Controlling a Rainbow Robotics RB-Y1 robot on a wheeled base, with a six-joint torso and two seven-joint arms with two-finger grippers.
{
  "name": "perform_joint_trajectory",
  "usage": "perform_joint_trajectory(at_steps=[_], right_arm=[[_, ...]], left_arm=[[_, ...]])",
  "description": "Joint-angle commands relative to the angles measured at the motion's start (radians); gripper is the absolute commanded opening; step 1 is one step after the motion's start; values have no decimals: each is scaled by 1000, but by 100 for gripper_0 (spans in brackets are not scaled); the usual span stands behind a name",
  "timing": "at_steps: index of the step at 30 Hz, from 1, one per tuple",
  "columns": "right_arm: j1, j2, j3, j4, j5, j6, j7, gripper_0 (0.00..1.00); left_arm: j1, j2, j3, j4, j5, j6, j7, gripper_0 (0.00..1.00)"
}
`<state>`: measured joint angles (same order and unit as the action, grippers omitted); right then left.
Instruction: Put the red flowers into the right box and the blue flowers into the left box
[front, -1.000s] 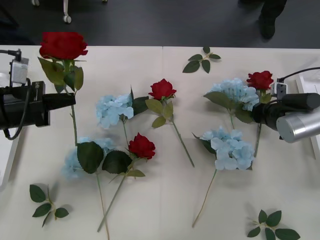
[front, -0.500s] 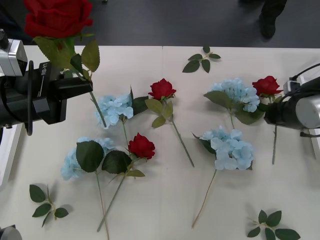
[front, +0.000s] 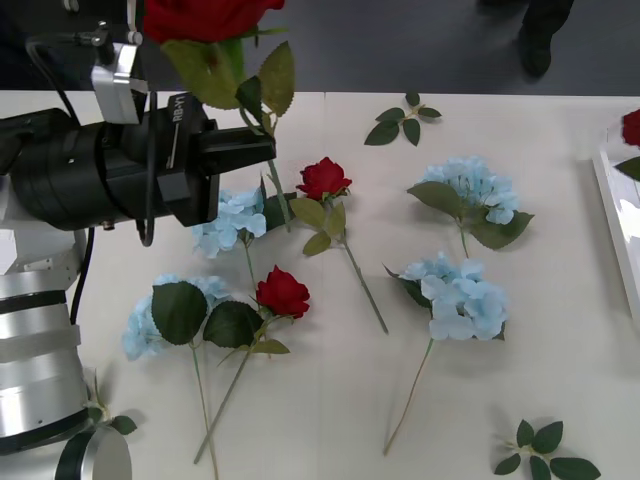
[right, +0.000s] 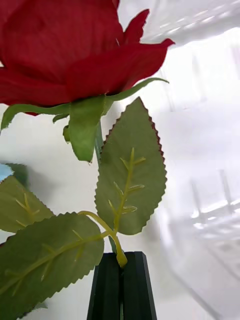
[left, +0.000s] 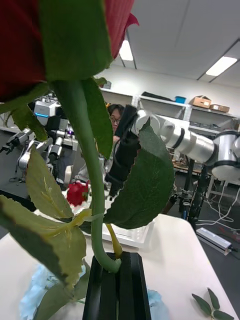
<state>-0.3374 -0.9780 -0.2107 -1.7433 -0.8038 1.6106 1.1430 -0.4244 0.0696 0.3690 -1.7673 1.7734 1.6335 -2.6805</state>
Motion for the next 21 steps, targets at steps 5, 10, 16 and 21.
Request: perform_joint_trajectory(at_steps=[5, 10, 16, 21], right_arm=[[-8, -211, -22, 171, -51, -89, 192, 0], [-8, -234, -24, 398, -49, -301, 340, 0], [-8, -220, 7, 581, -46, -521, 506, 0], [-8, -163, 93, 617, 12, -679, 580, 0]], left_arm=[[-27, -22, -39, -27, -26, -4, -25, 0], [-27, -22, -45, -26, -20, -4, -25, 0], [-27, -22, -45, -26, -20, -4, -25, 0], [-27, -22, -45, -26, -20, -4, -25, 0]])
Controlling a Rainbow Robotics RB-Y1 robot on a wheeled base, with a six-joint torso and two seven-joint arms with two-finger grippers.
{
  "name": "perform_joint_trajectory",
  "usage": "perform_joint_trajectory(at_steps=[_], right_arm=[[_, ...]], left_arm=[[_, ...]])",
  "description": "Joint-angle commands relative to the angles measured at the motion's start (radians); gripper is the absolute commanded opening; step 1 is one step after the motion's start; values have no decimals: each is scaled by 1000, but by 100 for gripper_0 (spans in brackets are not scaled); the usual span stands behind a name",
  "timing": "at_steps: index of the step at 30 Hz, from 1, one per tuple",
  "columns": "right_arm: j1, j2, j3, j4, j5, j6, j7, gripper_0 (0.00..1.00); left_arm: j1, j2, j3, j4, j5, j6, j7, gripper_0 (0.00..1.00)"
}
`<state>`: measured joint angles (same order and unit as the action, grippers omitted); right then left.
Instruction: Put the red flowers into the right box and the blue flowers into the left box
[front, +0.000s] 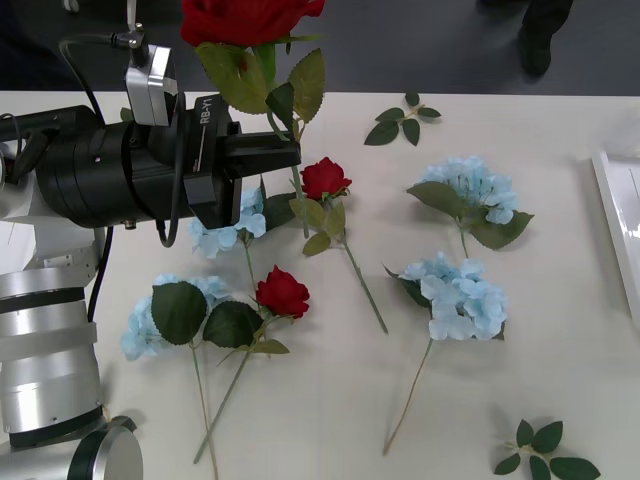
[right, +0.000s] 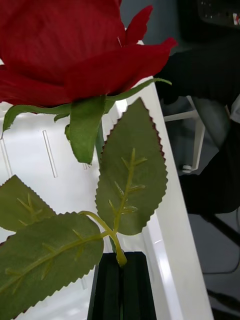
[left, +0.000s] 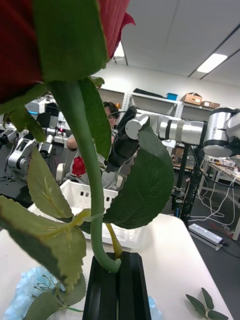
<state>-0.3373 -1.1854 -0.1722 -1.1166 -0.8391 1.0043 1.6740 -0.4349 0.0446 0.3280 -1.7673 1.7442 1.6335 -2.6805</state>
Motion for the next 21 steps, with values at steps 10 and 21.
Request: perform_joint_trajectory(at_steps=[10, 21], right_arm=[[-8, 109, 186, -9, 121, -205, 44, 0], [-8, 112, 160, -9, 176, -216, 30, 56]], left_arm=[[-16, 3, -4, -26, 9, -4, -25, 0], [-16, 3, -4, -26, 9, -4, -25, 0]])
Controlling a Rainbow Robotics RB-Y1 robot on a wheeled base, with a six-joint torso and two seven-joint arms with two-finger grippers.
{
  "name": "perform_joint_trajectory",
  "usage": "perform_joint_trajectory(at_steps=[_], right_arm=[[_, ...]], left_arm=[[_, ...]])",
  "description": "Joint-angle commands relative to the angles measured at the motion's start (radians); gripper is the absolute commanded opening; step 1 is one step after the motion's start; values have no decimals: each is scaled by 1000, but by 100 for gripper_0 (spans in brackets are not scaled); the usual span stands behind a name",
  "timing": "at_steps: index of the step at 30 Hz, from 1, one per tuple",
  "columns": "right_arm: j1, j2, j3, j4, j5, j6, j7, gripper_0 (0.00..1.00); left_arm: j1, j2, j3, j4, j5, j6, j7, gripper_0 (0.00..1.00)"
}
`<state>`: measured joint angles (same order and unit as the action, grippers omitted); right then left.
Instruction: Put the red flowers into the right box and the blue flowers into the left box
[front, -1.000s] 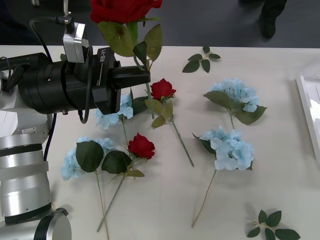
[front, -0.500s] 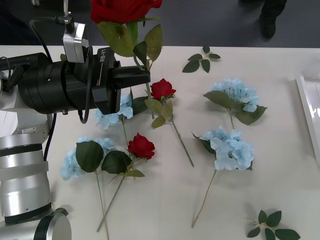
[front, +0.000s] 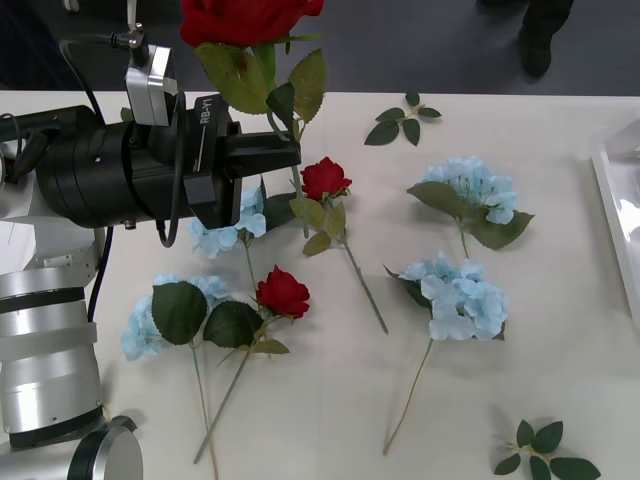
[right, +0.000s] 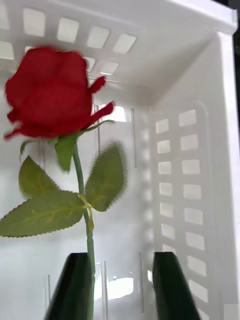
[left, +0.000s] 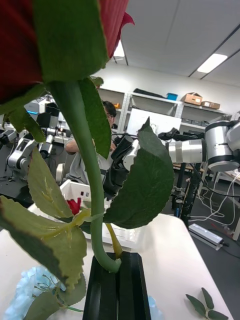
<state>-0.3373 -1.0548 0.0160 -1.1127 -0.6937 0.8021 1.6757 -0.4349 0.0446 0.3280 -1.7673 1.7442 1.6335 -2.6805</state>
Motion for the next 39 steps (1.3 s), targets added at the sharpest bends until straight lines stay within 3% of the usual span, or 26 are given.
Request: perform_joint_trajectory(at_steps=[1, 8, 14, 18, 22, 26, 29, 33, 39], right_arm=[[-8, -19, -34, -13, 43, -14, 27, 56], [-8, -21, -100, -52, -24, 34, 36, 57], [-8, -53, -251, -280, -70, 338, 122, 56], [-5, -54, -357, -440, -202, 522, 228, 56], [9, -54, -406, -541, -339, 583, 305, 56], [57, -67, -416, -621, -547, 543, 384, 57], [123, -87, -396, -687, -718, 433, 460, 57], [250, -149, -304, -757, -1027, 150, 595, 57], [342, -220, -142, -849, -1311, -121, 935, 56]], left_arm=[[-16, 3, -4, -26, 9, -4, -25, 0], [-16, 3, -4, -26, 9, -4, -25, 0], [-16, 3, -4, -26, 9, -4, -25, 0], [-16, 3, -4, -26, 9, -4, -25, 0], [-16, 3, -4, -26, 9, -4, -25, 0], [-16, 3, -4, -26, 9, -4, -25, 0], [-16, 3, -4, -26, 9, -4, -25, 0], [-16, 3, -4, -26, 9, -4, -25, 0], [-16, 3, -4, -26, 9, -4, -25, 0]])
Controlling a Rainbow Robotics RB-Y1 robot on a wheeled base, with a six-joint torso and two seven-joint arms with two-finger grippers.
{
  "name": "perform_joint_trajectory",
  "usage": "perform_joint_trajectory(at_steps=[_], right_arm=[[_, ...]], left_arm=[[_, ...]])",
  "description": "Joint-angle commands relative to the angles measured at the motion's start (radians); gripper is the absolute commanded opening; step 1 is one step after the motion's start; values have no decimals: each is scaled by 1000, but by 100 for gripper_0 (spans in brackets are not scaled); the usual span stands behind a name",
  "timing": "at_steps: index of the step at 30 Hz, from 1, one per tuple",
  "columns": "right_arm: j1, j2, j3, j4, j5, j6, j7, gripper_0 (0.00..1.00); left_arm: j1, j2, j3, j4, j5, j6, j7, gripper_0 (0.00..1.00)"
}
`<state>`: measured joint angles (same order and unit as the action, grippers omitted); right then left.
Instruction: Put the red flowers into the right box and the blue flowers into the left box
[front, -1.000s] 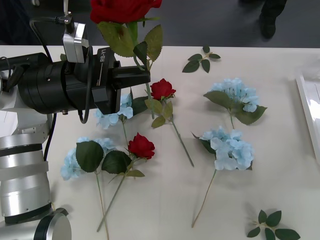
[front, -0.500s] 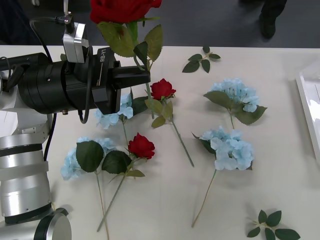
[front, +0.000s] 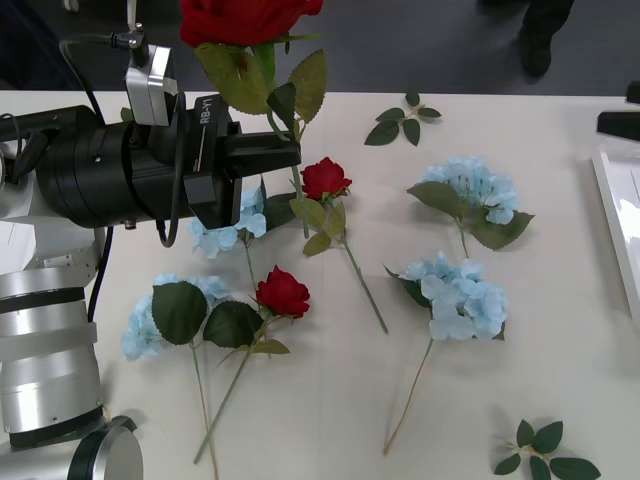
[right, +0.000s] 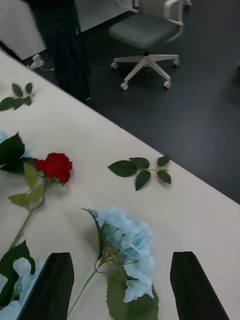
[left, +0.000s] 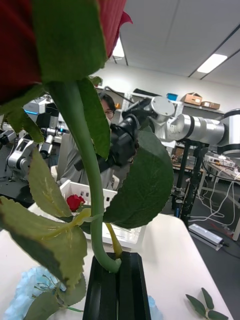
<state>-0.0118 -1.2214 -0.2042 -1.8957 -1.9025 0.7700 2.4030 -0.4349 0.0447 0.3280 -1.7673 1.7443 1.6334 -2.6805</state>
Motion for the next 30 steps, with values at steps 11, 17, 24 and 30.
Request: perform_joint_trajectory(at_steps=[11, 17, 24, 30], right_arm=[[-54, -1, 431, -197, -201, -363, 302, 57], [-198, 97, 615, -201, -237, -437, 302, 56], [-339, 198, 790, -201, -247, -529, 302, 56], [-451, 247, 944, -197, -247, -635, 302, 56]], left_arm=[[-16, 3, -4, -26, 9, -4, -25, 0], [-16, 3, -4, -26, 9, -4, -25, 0], [-16, 3, -4, -26, 9, -4, -25, 0], [-16, 3, -4, -26, 9, -4, -25, 0]])
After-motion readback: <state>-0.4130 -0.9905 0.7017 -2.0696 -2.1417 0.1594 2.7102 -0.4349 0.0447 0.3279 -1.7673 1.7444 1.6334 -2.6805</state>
